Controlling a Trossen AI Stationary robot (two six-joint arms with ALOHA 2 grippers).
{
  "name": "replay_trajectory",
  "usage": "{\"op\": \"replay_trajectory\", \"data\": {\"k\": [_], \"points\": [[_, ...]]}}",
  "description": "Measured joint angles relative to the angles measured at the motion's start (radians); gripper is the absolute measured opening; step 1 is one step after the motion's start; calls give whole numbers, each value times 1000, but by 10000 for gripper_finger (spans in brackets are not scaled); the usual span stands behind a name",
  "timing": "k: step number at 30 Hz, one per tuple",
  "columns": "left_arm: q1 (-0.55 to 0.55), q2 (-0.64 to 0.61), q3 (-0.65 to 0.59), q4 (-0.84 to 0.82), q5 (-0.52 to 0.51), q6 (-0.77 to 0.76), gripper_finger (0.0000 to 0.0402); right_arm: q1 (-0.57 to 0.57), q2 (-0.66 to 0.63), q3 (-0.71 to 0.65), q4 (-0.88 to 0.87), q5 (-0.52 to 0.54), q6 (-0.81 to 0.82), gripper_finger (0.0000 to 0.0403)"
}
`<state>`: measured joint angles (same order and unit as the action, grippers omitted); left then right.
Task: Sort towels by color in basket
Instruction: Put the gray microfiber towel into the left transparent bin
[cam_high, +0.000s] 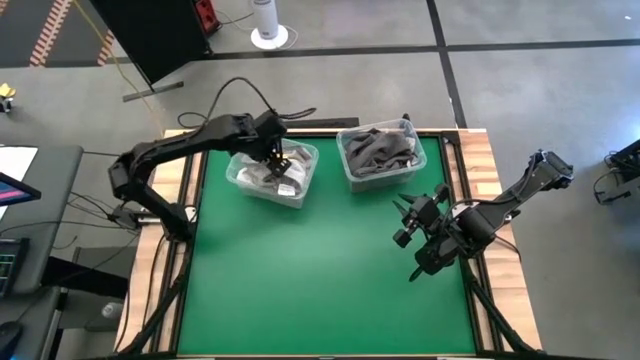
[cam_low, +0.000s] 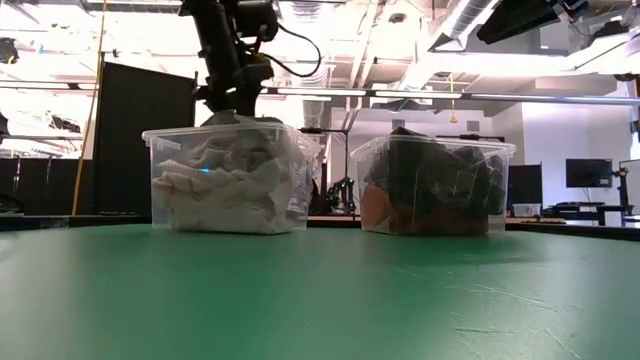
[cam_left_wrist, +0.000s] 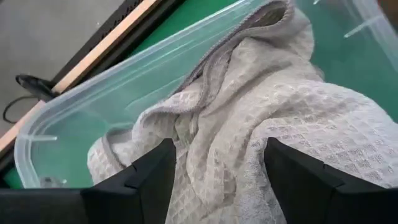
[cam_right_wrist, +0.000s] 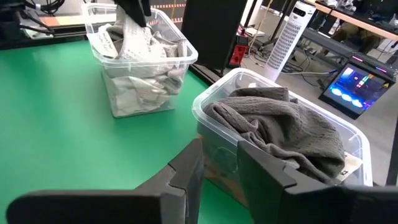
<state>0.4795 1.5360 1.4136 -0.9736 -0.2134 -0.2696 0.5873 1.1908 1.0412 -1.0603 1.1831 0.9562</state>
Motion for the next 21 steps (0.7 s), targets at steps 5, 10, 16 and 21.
{"op": "replay_trajectory", "data": {"k": [5,10,16,21], "points": [[0,70,-41,24,18,-10,234,0,0,0,24,0,-39,128],[0,193,-141,109,53,-3,234,0,0,0,34,0,-73,128],[-2,280,-155,120,74,33,234,0,0,0,33,0,-75,128],[-2,218,-120,107,75,41,234,-3,0,0,43,0,-75,128]]}}
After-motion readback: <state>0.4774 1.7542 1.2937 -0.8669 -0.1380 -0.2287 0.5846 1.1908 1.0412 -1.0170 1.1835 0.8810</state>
